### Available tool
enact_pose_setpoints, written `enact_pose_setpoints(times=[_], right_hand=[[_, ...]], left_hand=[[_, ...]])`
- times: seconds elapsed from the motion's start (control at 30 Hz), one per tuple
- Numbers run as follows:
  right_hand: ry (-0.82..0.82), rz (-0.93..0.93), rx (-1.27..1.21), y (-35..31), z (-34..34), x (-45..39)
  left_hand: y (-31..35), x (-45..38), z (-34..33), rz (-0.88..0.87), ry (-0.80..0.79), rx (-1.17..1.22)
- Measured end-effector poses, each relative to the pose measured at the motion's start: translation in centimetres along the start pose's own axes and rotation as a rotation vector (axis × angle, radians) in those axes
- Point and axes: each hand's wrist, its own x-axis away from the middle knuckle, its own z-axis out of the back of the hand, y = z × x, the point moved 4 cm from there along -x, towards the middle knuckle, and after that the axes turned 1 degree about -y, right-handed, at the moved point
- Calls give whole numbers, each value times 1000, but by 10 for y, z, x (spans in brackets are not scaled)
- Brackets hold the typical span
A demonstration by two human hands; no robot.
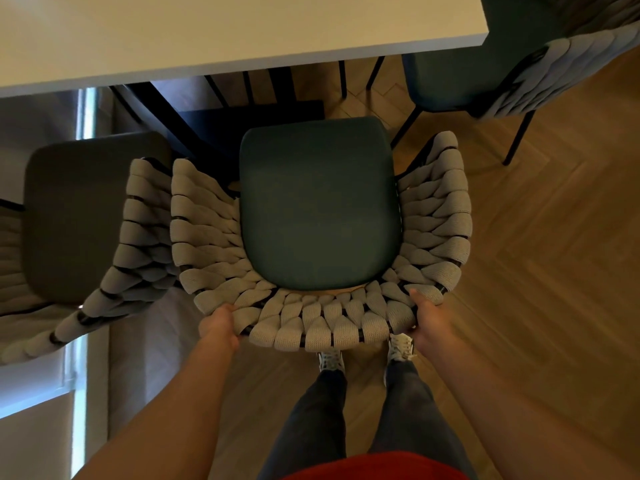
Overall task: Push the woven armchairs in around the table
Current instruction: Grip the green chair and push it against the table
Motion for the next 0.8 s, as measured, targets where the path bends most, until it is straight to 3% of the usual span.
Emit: enact_pose_setpoints(times=[0.4,0.6,0.8], right_hand=[[7,-20,37,3,-12,8],[1,-44,36,9,-14,13],[1,-70,26,11,-14,11]], left_hand=[[5,-10,12,1,0,0],[-4,-55,27,47,3,28],[11,-13,24,15,-52,-42]])
